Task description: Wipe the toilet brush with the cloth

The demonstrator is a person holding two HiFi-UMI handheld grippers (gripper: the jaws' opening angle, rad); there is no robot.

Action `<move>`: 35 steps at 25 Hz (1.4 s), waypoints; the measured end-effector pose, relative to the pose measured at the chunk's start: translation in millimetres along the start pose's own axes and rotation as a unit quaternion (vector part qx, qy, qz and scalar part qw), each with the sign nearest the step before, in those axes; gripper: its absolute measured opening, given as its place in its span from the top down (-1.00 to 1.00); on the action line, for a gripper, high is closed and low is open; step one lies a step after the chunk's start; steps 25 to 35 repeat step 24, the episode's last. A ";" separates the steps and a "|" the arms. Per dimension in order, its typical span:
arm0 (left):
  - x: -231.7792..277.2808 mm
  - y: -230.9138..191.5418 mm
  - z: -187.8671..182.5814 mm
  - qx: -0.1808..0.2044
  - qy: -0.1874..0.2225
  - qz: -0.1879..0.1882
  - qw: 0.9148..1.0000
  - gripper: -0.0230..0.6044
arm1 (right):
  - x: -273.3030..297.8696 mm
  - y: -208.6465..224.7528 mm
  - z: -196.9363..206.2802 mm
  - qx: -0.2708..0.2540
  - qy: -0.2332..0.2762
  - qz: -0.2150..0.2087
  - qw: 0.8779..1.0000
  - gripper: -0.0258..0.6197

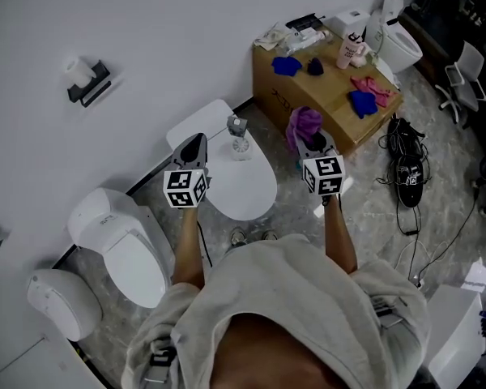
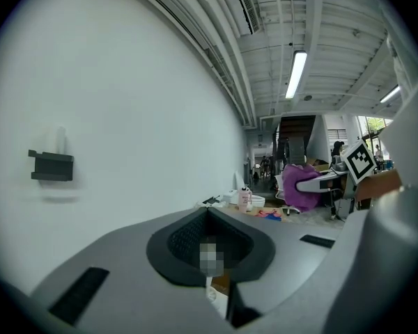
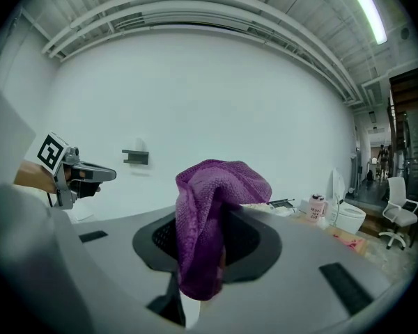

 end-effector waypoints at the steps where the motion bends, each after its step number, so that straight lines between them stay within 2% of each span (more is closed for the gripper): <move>1: 0.1 0.3 -0.4 0.000 0.000 0.001 1.000 0.87 | 0.5 -0.2 -0.2 0.000 0.000 -0.001 1.000 0.54; 35: 6.5 -2.1 9.9 -0.008 -0.011 -0.008 1.000 0.87 | 16.1 1.0 3.1 0.005 -0.011 -0.011 1.000 0.54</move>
Point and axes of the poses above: the fingertips, and each gripper's own axes: x forward along the fingers, y to its right, z out of its underside, the point moved 3 cm from there along -x, backward along the fingers, and after that the axes turned 6 degrees about x, right-handed, at the moved point
